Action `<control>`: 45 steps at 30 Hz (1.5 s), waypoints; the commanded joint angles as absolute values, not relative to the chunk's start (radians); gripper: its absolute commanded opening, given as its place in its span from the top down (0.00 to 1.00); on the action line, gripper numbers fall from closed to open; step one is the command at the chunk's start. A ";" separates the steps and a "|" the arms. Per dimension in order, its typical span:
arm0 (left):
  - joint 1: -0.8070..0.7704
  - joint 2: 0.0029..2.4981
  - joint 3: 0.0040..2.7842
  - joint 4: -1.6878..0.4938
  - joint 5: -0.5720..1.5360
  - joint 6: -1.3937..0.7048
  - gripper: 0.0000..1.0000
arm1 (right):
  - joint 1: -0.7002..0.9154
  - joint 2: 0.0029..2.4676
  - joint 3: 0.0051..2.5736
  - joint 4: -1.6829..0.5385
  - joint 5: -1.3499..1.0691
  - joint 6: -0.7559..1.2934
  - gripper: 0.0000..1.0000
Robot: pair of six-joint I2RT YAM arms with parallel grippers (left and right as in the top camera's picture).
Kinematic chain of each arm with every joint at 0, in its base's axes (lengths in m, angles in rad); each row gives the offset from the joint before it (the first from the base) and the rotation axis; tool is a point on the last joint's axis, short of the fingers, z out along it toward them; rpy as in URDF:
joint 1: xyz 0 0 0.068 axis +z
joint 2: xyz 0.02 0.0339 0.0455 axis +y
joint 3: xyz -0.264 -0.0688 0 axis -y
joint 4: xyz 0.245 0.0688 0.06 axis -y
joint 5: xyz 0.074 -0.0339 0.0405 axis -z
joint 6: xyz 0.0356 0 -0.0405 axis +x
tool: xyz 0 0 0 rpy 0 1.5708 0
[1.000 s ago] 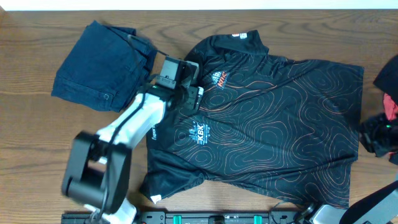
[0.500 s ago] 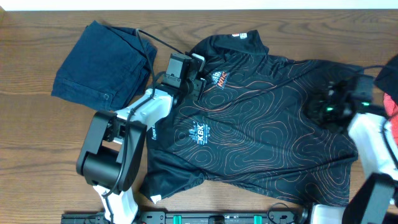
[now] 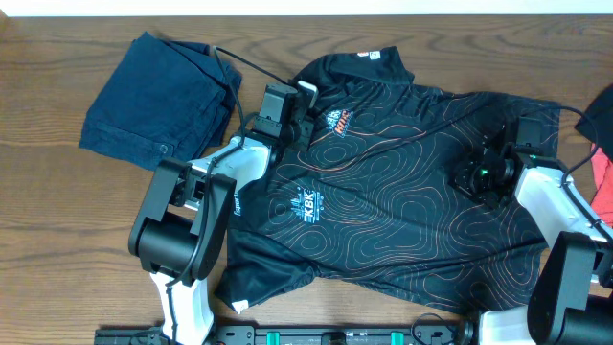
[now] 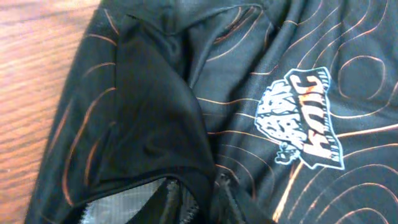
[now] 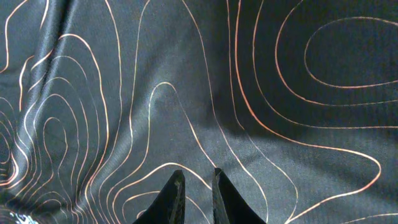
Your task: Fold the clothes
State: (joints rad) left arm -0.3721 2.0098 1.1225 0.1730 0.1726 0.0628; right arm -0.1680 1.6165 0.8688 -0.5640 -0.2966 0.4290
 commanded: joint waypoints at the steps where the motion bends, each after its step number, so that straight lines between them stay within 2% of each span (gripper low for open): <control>1: -0.366 2.017 1.145 0.192 0.086 0.071 0.80 | -0.156 1.621 0.866 -0.564 -0.288 0.440 0.86; 3: -0.358 2.017 1.145 0.208 0.065 0.072 0.93 | -0.156 1.621 0.866 -0.564 -0.288 0.440 0.86; 4: -0.351 2.017 1.145 0.219 0.065 0.072 0.94 | -0.156 1.621 0.866 -0.564 -0.287 0.440 0.86; 18: -0.196 2.016 1.152 0.328 0.033 0.061 0.94 | -0.156 1.621 0.865 -0.576 -0.232 0.438 0.85; 22: -0.175 2.016 1.153 0.311 0.033 0.044 0.71 | -0.156 1.621 0.865 -0.580 -0.232 0.419 0.84; 24: -0.173 2.016 1.153 0.294 0.033 0.045 0.51 | -0.156 1.621 0.865 -0.580 -0.227 0.402 0.82; 25: -0.173 2.015 1.153 0.285 0.033 0.045 0.47 | -0.156 1.621 0.865 -0.580 -0.213 0.398 0.81; 31: -0.179 1.975 1.153 0.175 0.065 0.044 0.42 | -0.167 1.613 0.876 -0.571 -0.171 0.273 0.80; 32: -0.182 1.960 1.153 0.141 0.092 0.044 0.37 | -0.171 1.607 0.884 -0.572 -0.187 0.254 0.80; 35: -0.197 1.909 1.153 0.036 0.189 0.044 0.04 | -0.179 1.581 0.915 -0.574 -0.269 0.200 0.79; 40: -0.229 1.800 1.152 -0.183 0.276 0.044 0.01 | -0.179 1.548 0.985 -0.612 -0.245 0.224 0.69; 45: -0.231 1.699 1.152 -0.334 0.303 0.045 0.02 | -0.218 1.549 1.009 -0.662 -0.172 0.342 0.68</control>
